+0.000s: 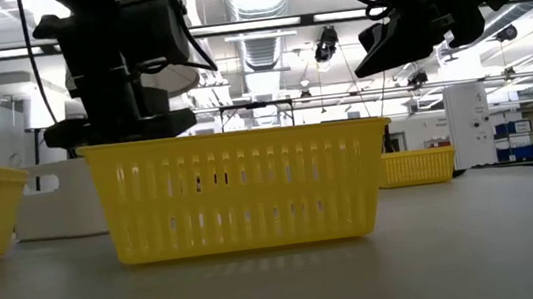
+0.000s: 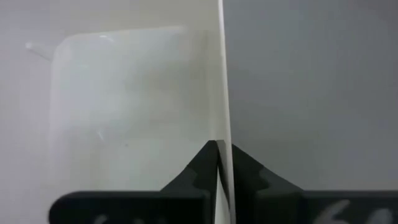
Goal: Stack baskets by color
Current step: Stack the white bin on the stacked white bins
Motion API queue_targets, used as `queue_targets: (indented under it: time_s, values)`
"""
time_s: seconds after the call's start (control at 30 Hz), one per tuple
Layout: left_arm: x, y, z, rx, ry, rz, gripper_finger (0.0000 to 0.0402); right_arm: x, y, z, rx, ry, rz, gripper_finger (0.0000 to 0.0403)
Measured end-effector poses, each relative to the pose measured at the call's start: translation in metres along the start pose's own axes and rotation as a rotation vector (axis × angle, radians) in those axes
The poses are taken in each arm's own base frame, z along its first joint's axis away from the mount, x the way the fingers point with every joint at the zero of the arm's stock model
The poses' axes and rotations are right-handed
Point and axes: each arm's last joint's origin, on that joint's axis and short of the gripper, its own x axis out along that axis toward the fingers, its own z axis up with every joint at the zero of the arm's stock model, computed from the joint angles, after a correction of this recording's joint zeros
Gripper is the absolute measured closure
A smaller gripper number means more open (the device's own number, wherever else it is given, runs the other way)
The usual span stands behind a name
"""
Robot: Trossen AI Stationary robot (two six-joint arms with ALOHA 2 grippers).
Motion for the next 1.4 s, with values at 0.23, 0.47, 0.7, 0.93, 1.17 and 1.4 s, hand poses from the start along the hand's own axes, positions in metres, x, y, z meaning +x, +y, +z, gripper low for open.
queue_targets:
  time_s: [0.23,0.47,0.7,0.93,1.17,1.4]
  values:
    - [-0.007,0.001,0.001,0.037,0.043,-0.005,0.0401,0.000,0.000,0.000,0.001,0.002,0.001,0.0394]
    - [-0.029,-0.001,0.001,0.235,0.161,0.024,0.0401,0.000,0.001,-0.003,0.006,0.027,0.010,0.0394]
    - [-0.073,-0.013,0.000,0.572,0.284,-0.062,0.0401,-0.004,0.002,-0.004,-0.006,0.048,0.019,0.0394]
    - [-0.127,-0.031,0.009,0.752,0.202,-0.219,0.0401,-0.019,0.008,-0.008,0.010,0.041,0.022,0.0394]
    - [-0.156,-0.052,0.025,0.786,0.004,-0.409,0.0401,-0.034,0.014,-0.016,-0.039,-0.062,-0.017,0.0394]
    - [-0.159,-0.061,0.032,0.826,-0.119,-0.465,0.0402,-0.047,0.018,-0.016,-0.054,-0.128,-0.009,0.0394]
